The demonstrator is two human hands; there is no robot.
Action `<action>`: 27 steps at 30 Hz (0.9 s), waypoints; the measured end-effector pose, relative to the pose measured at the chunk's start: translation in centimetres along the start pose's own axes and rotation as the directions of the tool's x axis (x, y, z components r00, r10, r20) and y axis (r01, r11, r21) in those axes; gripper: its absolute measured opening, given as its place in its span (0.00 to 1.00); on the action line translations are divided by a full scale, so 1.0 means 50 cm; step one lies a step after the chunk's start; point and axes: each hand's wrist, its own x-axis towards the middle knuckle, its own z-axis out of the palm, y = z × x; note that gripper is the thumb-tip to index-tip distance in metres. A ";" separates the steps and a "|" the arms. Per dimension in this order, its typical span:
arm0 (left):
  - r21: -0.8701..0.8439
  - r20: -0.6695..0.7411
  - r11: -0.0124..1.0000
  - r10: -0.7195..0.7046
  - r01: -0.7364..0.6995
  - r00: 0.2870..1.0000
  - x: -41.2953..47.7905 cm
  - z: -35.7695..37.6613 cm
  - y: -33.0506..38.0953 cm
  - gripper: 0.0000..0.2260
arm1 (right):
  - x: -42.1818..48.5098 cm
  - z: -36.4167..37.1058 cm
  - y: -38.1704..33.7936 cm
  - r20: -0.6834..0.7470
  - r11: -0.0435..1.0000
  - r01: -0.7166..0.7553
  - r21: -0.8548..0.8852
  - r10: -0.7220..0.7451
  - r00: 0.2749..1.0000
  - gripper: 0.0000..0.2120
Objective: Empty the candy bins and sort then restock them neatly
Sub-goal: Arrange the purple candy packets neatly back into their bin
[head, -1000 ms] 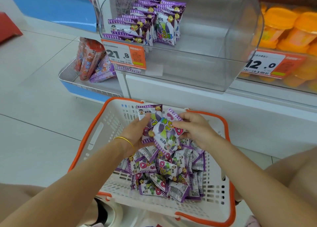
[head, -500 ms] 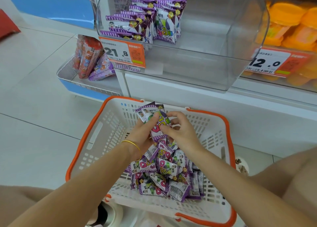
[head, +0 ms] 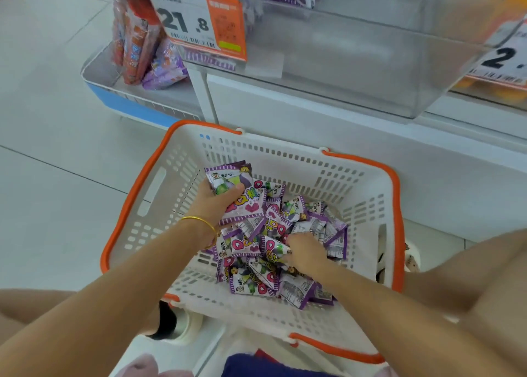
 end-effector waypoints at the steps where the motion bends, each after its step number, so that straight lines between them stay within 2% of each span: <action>1: -0.003 0.002 0.999 -0.033 0.033 0.999 -0.002 -0.001 -0.002 0.14 | 0.001 0.012 0.003 -0.025 0.999 -0.002 -0.037 0.001 1.000 0.09; 2: 0.001 0.007 0.999 -0.049 0.049 0.999 -0.002 -0.001 -0.004 0.15 | 0.005 0.018 0.007 -0.045 1.000 -0.012 0.012 0.012 0.999 0.09; 3: 0.019 0.010 0.999 -0.046 0.046 0.999 -0.002 -0.002 -0.007 0.14 | 0.008 0.014 0.009 -0.060 0.987 -0.023 0.160 0.033 0.998 0.11; 5: 0.075 -0.005 0.997 -0.012 0.012 1.000 -0.001 -0.004 -0.011 0.14 | 0.008 -0.019 0.009 -0.067 0.876 -0.017 0.481 0.056 0.996 0.13; 6: 0.116 -0.014 0.993 0.025 -0.023 1.000 -0.001 -0.004 -0.012 0.15 | 0.006 -0.046 0.007 -0.106 0.820 0.015 0.572 0.055 0.993 0.11; 9: 0.305 -0.021 0.944 0.137 -0.124 0.990 0.004 -0.005 -0.019 0.15 | -0.009 -0.137 0.006 -0.215 0.756 0.163 0.634 -0.030 0.976 0.03; 10: 0.350 -0.021 0.927 0.148 -0.131 0.989 0.003 -0.006 -0.021 0.14 | -0.017 -0.164 0.004 -0.216 0.736 0.186 0.651 -0.055 0.975 0.07; 13: 0.421 0.015 0.899 0.127 -0.122 0.992 0.007 -0.004 -0.029 0.14 | -0.040 -0.226 0.002 -0.195 0.557 0.227 0.799 -0.117 0.974 0.12; 15: 0.449 0.083 0.886 0.089 -0.117 0.993 0.005 0.003 -0.031 0.16 | -0.047 -0.241 -0.007 -0.223 0.502 0.276 0.820 -0.166 0.961 0.09; 20: 0.425 0.216 0.901 -0.007 -0.088 0.976 -0.006 0.015 -0.031 0.19 | -0.036 -0.238 -0.045 -0.350 0.561 0.375 0.738 -0.157 0.923 0.06; 22: 0.318 0.221 0.948 -0.103 0.028 0.970 -0.008 0.017 -0.029 0.30 | -0.029 -0.230 -0.062 -0.411 0.595 0.406 0.693 -0.137 0.901 0.05; 24: 0.224 0.264 0.972 -0.135 0.076 0.955 -0.014 0.018 -0.025 0.31 | -0.023 -0.221 -0.082 -0.446 0.589 0.441 0.677 -0.149 0.883 0.05; 26: 0.299 0.274 0.954 -0.124 0.038 0.954 -0.003 0.007 -0.035 0.41 | -0.014 -0.209 -0.106 -0.459 0.567 0.466 0.679 -0.168 0.872 0.05; 27: 0.310 0.256 0.950 -0.122 0.038 0.959 0.002 -0.002 -0.042 0.44 | -0.004 -0.201 -0.113 -0.472 0.539 0.462 0.704 -0.131 0.872 0.04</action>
